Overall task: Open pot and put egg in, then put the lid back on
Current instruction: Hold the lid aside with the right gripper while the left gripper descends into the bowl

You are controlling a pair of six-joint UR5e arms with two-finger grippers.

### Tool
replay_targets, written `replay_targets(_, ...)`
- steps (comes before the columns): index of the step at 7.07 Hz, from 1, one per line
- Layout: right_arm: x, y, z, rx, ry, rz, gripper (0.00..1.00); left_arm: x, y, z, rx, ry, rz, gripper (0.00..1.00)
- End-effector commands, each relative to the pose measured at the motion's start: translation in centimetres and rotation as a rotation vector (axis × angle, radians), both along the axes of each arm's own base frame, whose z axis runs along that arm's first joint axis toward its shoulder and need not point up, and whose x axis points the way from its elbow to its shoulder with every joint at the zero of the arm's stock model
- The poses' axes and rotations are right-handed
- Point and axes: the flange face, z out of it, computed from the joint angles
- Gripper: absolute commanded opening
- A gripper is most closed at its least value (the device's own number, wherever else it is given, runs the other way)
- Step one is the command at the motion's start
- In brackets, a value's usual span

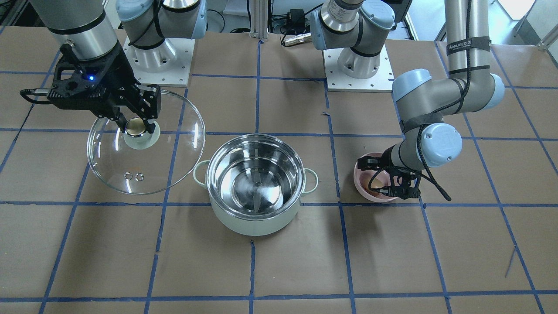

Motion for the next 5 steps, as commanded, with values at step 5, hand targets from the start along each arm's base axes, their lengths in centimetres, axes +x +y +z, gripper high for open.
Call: replay_targets(5, 0.0, 0.0, 0.0, 0.001, 0.0, 0.0, 0.34, 0.1, -0.8, 2.0, -0.128, -0.021, -0.01, 0.98)
